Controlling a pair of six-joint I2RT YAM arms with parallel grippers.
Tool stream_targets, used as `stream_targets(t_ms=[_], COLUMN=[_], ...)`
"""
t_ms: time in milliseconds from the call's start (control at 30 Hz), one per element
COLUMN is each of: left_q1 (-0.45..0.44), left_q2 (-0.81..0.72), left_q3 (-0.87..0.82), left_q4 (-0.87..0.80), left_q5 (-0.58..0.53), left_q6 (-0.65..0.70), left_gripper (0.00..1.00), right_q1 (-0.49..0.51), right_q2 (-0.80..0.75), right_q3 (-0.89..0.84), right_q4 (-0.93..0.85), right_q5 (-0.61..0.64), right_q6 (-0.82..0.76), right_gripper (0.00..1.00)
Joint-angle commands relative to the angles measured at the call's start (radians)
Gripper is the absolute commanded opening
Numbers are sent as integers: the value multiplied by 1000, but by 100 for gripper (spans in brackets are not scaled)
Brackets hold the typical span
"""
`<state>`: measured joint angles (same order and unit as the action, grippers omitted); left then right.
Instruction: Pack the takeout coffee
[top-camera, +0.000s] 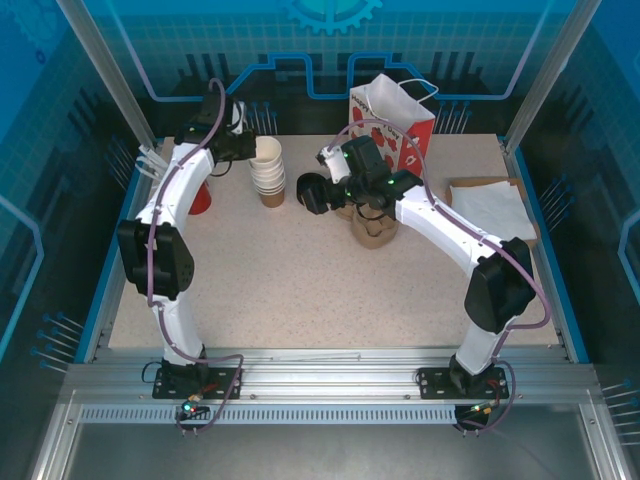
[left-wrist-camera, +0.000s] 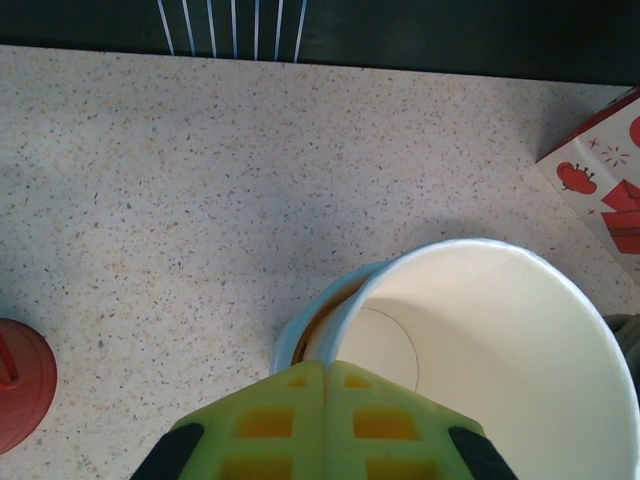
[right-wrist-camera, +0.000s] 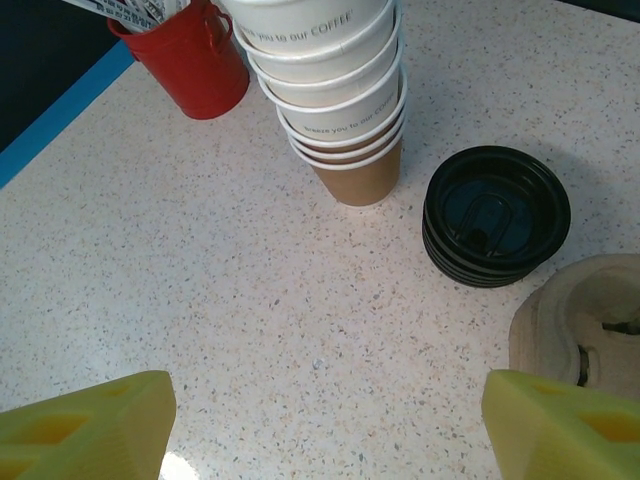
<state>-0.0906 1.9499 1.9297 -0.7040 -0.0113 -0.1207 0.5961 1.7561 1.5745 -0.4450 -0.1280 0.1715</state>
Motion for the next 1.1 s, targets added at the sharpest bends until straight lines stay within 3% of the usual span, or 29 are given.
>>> stream_targets(t_ms=[0, 100, 267, 600, 833, 1067], left_q1=[5, 3, -50, -284, -479, -569], left_q2=[-94, -190, -409, -801, -810, -704], left_q3=[64, 44, -134, -788, -1027, -1083], left_q4=[-31, -16, 71, 297, 425, 478], left_q5=[12, 37, 20, -42, -118, -139], left_q6=[9, -20, -53, -168, -192, -212], left_gripper=[2, 2, 2, 3, 4, 6], right_q1=[17, 16, 5, -77, -104, -112], right_q2=[-51, -110, -234, -429, -406, -389], right_q3=[19, 19, -28, -256, -318, -347], right_q4=[-31, -41, -50, -25, -9, -12], right_q5=[-11, 16, 69, 132, 122, 137], right_q6=[-9, -17, -39, -37, -23, -28], right_gripper=[82, 82, 83, 84, 84, 84])
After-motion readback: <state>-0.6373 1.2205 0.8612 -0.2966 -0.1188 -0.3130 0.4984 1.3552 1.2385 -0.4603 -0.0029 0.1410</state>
